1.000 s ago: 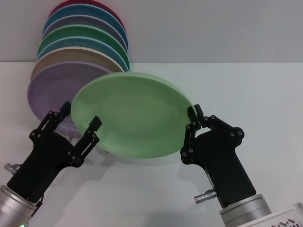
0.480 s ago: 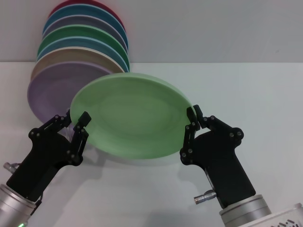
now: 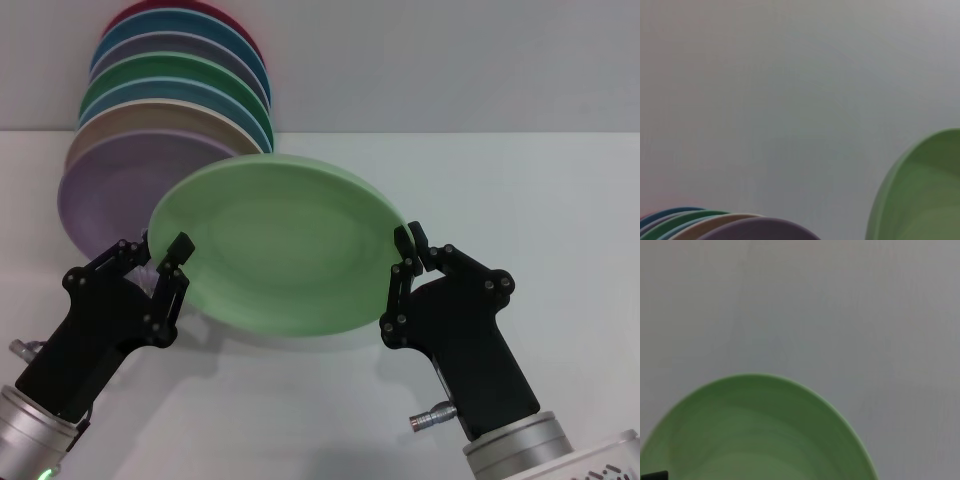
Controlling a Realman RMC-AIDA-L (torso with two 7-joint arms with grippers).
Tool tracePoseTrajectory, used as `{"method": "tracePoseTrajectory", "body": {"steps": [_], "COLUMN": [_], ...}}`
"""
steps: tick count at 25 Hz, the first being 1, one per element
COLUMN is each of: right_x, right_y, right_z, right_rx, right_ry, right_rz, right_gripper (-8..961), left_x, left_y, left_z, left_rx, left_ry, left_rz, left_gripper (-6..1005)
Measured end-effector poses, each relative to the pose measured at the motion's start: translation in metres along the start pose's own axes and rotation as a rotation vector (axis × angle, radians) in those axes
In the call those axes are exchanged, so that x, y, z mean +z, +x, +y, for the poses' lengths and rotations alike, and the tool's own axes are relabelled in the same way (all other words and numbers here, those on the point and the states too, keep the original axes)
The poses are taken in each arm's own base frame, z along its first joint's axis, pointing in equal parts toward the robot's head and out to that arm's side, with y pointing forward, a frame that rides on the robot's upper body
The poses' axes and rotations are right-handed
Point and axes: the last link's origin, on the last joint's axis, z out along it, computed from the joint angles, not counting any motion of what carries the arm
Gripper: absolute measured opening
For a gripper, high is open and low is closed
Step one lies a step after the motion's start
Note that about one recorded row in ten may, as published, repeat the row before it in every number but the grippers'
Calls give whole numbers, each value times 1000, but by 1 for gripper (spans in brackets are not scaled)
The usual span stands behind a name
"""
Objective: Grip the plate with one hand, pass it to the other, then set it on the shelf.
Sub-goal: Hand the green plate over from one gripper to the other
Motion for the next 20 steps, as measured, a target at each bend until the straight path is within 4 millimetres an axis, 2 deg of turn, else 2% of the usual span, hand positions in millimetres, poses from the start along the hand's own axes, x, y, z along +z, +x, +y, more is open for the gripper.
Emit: {"method": "tracePoseTrajectory", "body": {"steps": [10, 15, 20], "right_x": [0, -1, -2], "right_y": [0, 0, -1], "right_z": [0, 0, 2], "right_rx": [-2, -3, -6], "right_ry": [-1, -3, -16], "right_rz": [-1, -2, -9], "right_gripper": [20, 19, 25], "left_x": [1, 0, -1], "left_y": [0, 1, 2], "left_z": [0, -1, -2], "left_rx": [1, 2, 5], "left_ry": [-1, -2, 8], "left_rz": [2, 4, 8], "left_gripper": [193, 78, 64]}}
